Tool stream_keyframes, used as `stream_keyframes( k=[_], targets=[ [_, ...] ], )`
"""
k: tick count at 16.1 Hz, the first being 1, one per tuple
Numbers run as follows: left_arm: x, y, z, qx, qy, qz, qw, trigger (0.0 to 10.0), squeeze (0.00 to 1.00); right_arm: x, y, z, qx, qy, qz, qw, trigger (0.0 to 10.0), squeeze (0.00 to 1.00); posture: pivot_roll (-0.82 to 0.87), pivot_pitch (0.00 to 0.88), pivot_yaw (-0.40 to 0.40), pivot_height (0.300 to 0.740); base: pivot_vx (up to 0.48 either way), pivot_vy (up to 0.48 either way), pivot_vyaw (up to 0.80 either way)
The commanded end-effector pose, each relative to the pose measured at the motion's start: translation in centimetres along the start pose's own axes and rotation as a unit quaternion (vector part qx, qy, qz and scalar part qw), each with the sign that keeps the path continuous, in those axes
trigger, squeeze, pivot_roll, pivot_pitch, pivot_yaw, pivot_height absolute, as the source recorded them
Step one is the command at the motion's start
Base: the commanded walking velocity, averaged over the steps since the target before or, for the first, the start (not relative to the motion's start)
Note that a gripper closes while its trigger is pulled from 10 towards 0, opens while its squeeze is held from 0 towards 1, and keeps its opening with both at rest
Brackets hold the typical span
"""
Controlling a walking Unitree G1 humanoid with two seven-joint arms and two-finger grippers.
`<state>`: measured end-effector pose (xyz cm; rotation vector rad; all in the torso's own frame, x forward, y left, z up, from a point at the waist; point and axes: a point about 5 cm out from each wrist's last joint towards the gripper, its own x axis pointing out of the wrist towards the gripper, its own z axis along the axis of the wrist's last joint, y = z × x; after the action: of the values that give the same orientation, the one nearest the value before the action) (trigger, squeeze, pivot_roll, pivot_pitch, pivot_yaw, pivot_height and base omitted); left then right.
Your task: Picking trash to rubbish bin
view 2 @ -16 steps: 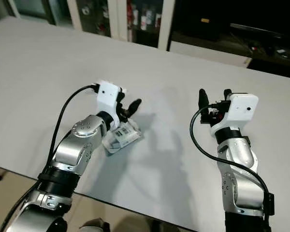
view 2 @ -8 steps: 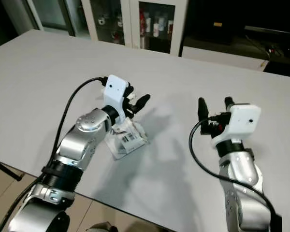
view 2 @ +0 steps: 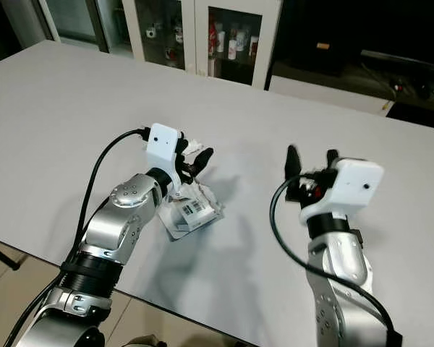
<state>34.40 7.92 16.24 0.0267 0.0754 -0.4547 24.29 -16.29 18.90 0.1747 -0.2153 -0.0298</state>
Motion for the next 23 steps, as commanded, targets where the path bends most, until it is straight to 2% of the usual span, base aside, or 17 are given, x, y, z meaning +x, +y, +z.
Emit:
stream_keyframes(
  k=[1, 5, 13, 14, 20, 23],
  targets=[
    [0.1, 0.1, 0.6, -0.001, -0.009, 0.007, 1.0, 10.0, 0.0, 0.1, -0.5, -0.3, 0.002, 0.009, -0.019, 1.0, 10.0, 0.0, 0.2, 0.06, -0.065, 0.74, 0.0, 0.0, 0.0],
    [0.2, 0.2, 0.8, -0.001, -0.008, 0.01, 1.0, 10.0, 0.0, 0.2, -0.1, -0.5, 0.004, 0.016, -0.015, 1.0, 10.0, 0.0, 0.19, 0.062, -0.067, 0.74, -0.082, 0.0, 0.0],
    [0.5, 0.3, 0.7, -0.005, -0.006, 0.019, 1.0, 10.0, 0.0, 0.5, -0.1, -0.5, 0.008, 0.015, -0.019, 1.0, 10.0, 0.0, 0.18, 0.054, -0.082, 0.74, -0.272, 0.0, 0.0],
    [0.5, 0.3, 0.6, -0.006, -0.005, 0.02, 1.0, 10.0, 0.0, 0.6, -0.1, -0.5, 0.009, 0.015, -0.021, 1.0, 10.0, 0.0, 0.18, 0.054, -0.084, 0.74, 0.292, 0.0, 0.0],
    [0.2, 0.1, 0.4, -0.008, 0.002, 0.016, 1.0, 10.0, 0.0, 0.3, -1.1, -0.6, 0.007, 0.022, -0.048, 0.999, 10.0, 0.0, 0.17, 0.067, -0.106, 0.74, -0.301, 0.0, 0.0],
    [-0.1, -0.1, 0.2, -0.004, 0.009, -0.001, 1.0, 10.0, 0.0, 0.3, -1.0, -0.7, -0.001, 0.023, -0.046, 0.999, 10.0, 0.0, 0.17, 0.067, -0.096, 0.74, -0.329, 0.0, 0.0]
  ],
)
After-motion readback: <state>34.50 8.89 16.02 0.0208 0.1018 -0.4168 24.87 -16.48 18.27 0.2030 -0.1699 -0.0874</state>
